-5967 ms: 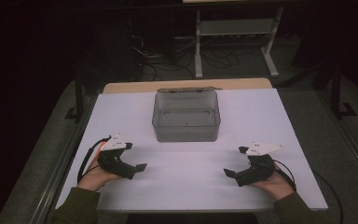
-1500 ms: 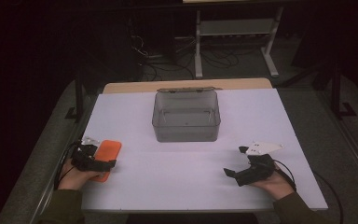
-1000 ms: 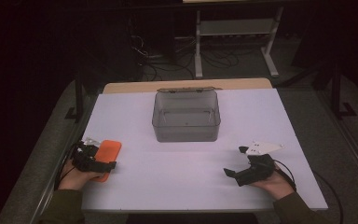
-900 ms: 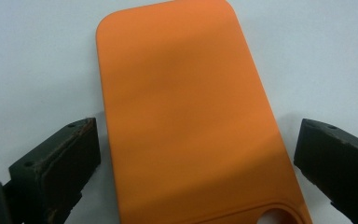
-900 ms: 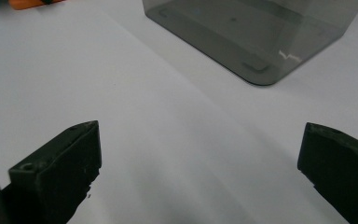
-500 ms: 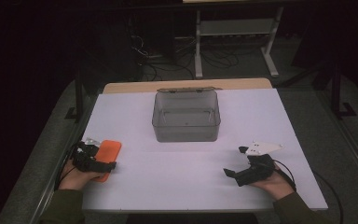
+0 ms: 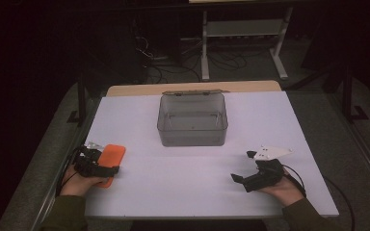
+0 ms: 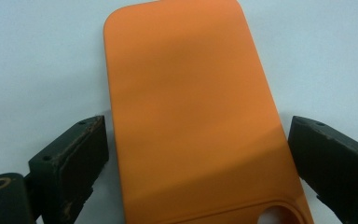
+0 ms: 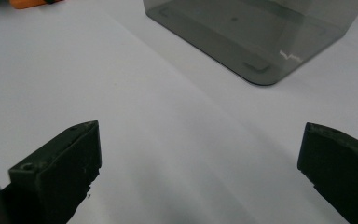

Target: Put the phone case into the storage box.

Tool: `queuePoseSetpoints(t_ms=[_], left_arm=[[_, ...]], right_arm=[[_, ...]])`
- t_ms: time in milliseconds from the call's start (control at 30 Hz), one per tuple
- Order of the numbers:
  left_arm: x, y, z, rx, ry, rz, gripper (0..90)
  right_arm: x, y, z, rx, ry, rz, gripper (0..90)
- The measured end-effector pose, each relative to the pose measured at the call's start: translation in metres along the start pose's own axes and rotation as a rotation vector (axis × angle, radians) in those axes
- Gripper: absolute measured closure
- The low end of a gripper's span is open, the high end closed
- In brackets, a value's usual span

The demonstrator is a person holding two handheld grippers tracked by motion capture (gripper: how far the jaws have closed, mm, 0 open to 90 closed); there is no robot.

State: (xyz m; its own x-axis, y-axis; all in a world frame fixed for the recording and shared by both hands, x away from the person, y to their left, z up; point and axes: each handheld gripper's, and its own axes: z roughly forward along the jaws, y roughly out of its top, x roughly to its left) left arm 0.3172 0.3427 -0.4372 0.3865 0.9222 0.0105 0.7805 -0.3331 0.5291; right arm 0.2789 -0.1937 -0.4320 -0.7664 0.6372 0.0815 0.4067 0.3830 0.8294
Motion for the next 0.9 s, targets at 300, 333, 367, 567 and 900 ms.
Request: queuePoseSetpoints(t_ms=[300, 333, 367, 567, 900], left_arm=[[-0.001, 0.0011, -0.0014, 0.008, 0.001, 0.001, 10.1], [-0.001, 0.0011, -0.0015, 0.008, 0.001, 0.0, 10.1], [-0.0011, 0.0012, -0.0015, 0.009, 0.002, -0.001, 10.2], [-0.0013, 0.0018, -0.0015, 0.012, 0.003, -0.002, 11.0], [-0.0009, 0.0044, -0.0015, 0.017, -0.01, 0.024, 12.4]], right_arm=[[0.0003, 0.0, -0.0002, -0.001, -0.001, -0.001, 0.0], [0.0003, 0.0, -0.0002, 0.0, -0.001, -0.001, 0.0], [0.0003, 0.0, -0.0001, -0.001, -0.001, -0.001, 0.0], [0.0002, 0.0, 0.0001, 0.001, -0.002, -0.001, 0.0], [0.0003, -0.0001, 0.0002, 0.001, -0.002, -0.001, 0.0]])
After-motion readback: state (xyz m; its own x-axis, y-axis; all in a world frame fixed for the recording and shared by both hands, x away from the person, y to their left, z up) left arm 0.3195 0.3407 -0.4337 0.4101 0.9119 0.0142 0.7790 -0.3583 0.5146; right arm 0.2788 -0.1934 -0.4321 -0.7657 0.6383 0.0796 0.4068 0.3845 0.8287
